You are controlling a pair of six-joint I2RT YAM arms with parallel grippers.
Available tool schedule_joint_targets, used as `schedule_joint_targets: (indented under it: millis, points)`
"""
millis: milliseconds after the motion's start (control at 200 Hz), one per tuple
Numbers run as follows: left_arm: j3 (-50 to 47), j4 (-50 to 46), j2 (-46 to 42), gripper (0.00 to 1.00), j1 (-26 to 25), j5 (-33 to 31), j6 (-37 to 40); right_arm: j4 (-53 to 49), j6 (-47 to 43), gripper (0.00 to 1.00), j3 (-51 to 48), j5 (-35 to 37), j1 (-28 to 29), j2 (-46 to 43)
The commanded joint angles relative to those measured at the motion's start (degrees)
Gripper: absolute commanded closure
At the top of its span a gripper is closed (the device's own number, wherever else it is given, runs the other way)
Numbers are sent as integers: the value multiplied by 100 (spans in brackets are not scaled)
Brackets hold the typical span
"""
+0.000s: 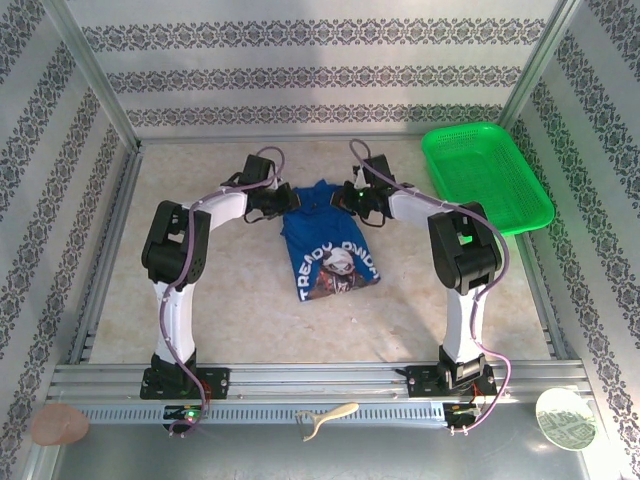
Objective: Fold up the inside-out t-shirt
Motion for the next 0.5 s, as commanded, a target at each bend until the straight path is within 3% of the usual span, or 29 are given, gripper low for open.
schedule_joint_targets:
  millis: [0, 150, 245, 355, 495]
  points:
    - [1038, 256, 45, 100, 248, 344, -73, 693, 493, 100, 911, -370, -147, 118]
    - [2223, -300, -110, 100, 267, 451, 185, 661, 474, 100, 1852, -512, -193, 43]
    - [2188, -297, -491, 100, 259, 593, 223, 690, 196, 100, 1731, -490, -164, -325]
    - [1160, 84, -1181, 100, 140, 720, 269, 1119, -80, 100, 659, -317, -59, -1012]
    - [-914, 1055, -2161, 100, -211, 744, 370, 2407, -54, 100, -1934, 160, 339, -1990]
